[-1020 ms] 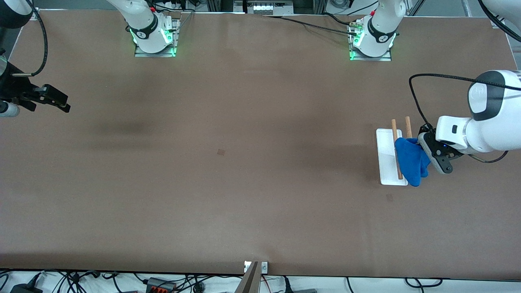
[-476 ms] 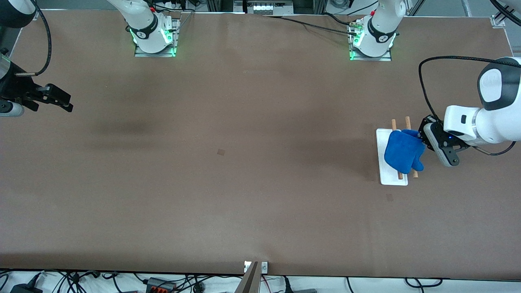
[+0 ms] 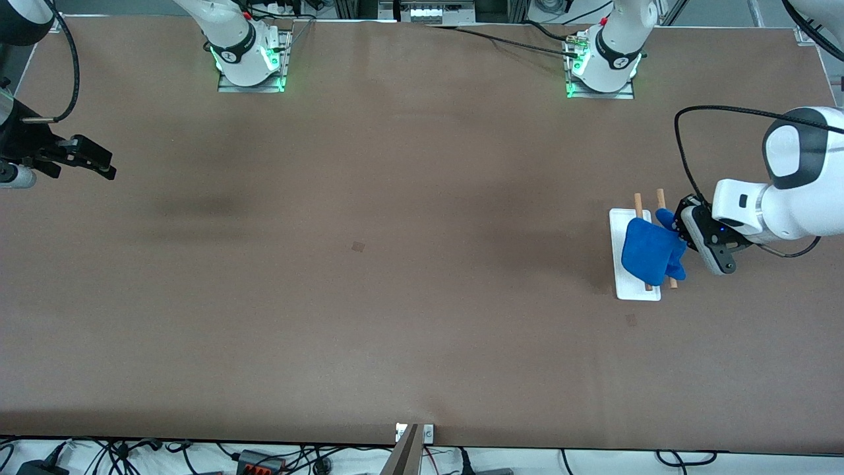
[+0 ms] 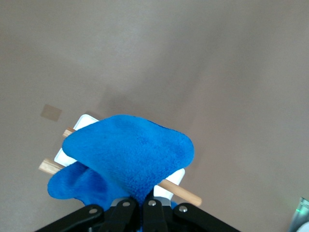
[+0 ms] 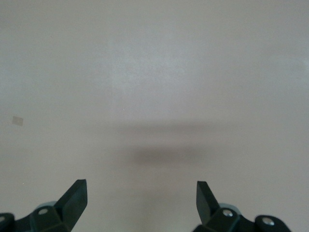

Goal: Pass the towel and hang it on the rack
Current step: 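Lower the towel onto the dowels with the left gripper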

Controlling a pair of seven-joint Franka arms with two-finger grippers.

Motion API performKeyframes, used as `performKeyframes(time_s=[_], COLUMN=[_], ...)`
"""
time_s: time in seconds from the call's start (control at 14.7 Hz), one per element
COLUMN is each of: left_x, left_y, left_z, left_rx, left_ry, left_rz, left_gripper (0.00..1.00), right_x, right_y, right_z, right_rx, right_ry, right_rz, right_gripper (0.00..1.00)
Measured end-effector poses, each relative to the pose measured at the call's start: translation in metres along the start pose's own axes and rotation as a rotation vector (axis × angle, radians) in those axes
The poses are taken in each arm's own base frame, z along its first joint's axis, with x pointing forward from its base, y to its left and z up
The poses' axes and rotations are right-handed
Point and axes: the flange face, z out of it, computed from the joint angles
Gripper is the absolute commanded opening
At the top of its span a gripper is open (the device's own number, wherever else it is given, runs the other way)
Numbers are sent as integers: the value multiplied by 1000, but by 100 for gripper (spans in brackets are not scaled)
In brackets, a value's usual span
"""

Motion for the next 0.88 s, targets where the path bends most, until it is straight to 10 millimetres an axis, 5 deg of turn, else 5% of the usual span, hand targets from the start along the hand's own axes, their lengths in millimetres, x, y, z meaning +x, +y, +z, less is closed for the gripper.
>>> performKeyframes(time_s=[0.41, 0.88], left_x=[-5, -22], left_y=[-12, -17], left_z=[1, 32], left_rx=[118, 144], left_ry=[-34, -26], left_rz=[84, 87], left_gripper=[2, 2], right_x=[0, 0], right_y=[0, 0], right_z=[0, 0], right_rx=[0, 0], right_ry=[0, 0], right_rz=[0, 1], right_gripper=[100, 100])
